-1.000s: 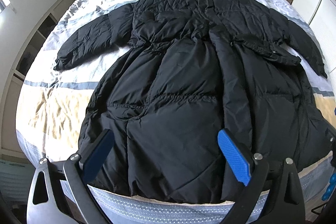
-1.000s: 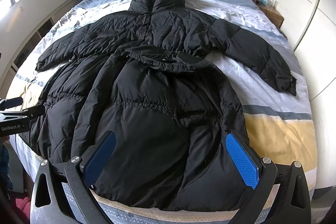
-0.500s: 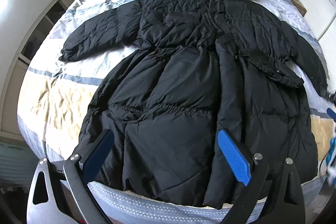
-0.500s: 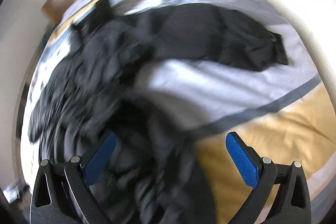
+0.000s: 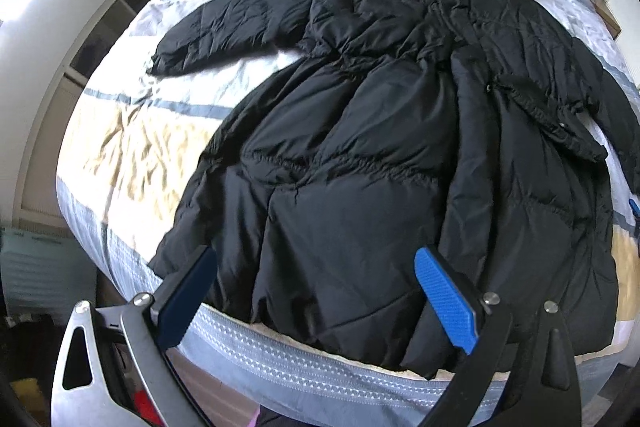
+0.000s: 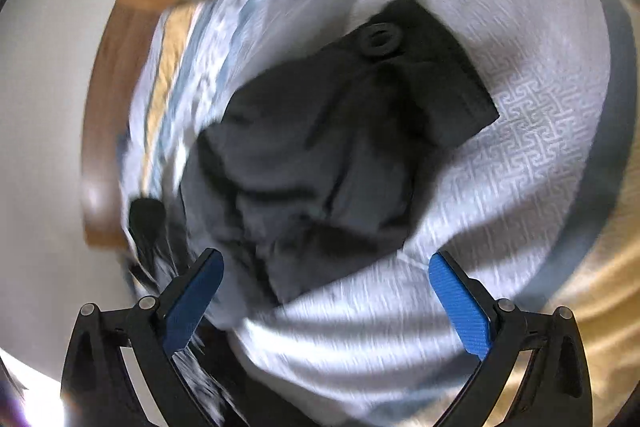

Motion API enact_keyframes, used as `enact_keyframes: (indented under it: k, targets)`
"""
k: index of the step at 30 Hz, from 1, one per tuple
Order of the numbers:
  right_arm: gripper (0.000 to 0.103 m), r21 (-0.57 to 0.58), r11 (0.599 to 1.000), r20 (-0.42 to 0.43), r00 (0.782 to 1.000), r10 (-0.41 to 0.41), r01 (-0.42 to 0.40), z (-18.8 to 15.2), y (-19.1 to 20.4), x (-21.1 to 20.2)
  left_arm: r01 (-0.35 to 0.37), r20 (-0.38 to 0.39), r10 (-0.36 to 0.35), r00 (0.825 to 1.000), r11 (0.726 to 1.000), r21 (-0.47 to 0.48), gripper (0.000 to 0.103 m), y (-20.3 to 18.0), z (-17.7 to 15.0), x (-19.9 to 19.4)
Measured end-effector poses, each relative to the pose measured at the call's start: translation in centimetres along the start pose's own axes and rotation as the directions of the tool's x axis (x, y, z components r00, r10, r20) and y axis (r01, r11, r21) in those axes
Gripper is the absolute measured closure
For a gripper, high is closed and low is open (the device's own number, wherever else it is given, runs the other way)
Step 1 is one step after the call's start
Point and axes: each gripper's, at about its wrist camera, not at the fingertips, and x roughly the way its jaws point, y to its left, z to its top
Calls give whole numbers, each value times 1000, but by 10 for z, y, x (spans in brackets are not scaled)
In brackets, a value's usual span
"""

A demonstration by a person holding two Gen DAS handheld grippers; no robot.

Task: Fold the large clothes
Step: 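Grasp the cuff of a black coat sleeve with the right tool, then fold the held sleeve across the coat body with the right tool, then release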

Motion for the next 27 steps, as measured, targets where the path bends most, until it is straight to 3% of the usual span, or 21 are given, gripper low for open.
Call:
enact_keyframes:
  k: [3,5,6,8,10,14,19,24,27]
  targets:
    - [23,60,996,13,998,64,-64,10,-1,12,-6,-12,6,1000,1000,-10,3,-2,-2,1]
    - [55,117,989,21,996,91,-93,16,-5,20,-6,-12,6,1000,1000,-6,3,-4,-3,2]
    - [60,133,986,25,995,100,-103,18,-5,22,-7,-13,7,1000,1000,-4,3,-6,-4,2]
    - [82,140,983,39,992,117,-122,21,-1,24,-6,-15,6,1000,1000,-2,3,-9,-4,3]
    - [90,112,986,51,991,122,-127,24,8,20,1,-17,-1,1000,1000,1,3,-11,-4,3]
    - [96,-22,996,64,994,93,-92,29,38,7,21,-9,-21,1000,1000,4,3,-14,-3,2]
    - [97,-191,979,93,992,89,-70,34,90,-13,52,4,-52,999,999,-16,3,-10,-2,3]
    - [97,-405,913,98,990,102,-54,17,150,-30,80,50,-78,996,996,-35,3,-1,2,3]
    - [97,-540,840,84,990,113,-50,-9,191,-39,118,82,-116,990,993,-24,3,2,10,8]
